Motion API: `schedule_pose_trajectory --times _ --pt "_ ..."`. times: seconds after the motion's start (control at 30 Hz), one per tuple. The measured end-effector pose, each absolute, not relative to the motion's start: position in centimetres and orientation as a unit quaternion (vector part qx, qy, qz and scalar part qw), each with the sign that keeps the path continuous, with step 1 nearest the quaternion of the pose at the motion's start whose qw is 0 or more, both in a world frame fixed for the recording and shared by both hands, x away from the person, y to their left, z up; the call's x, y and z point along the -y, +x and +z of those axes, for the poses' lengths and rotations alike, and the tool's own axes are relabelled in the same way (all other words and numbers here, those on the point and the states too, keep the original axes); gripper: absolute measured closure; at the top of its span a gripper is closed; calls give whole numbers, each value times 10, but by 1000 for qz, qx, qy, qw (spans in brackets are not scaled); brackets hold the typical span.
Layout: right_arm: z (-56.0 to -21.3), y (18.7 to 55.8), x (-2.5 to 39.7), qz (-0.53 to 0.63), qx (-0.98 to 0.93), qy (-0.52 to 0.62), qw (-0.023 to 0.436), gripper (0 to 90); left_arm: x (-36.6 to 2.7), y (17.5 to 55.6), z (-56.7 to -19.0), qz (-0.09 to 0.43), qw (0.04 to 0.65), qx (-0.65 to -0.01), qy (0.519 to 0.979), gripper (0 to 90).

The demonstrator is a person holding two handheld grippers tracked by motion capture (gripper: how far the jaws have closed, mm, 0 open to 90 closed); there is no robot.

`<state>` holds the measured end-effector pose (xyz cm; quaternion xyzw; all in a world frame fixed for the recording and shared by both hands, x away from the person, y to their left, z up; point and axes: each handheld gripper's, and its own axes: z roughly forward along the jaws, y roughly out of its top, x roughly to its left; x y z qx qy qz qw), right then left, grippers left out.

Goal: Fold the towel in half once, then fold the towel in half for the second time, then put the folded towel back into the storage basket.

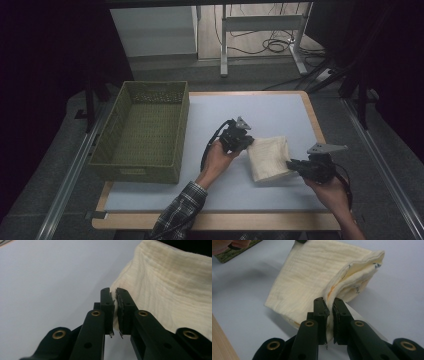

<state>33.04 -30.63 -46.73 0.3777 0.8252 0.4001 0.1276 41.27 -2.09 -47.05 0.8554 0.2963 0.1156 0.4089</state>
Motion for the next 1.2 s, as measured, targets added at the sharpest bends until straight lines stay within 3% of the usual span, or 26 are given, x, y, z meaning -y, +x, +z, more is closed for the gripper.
schedule_pose_trajectory --times 1.2 --pt "-445 364 221 413 -846 323 100 825 -59 416 -423 172 385 -336 842 840"
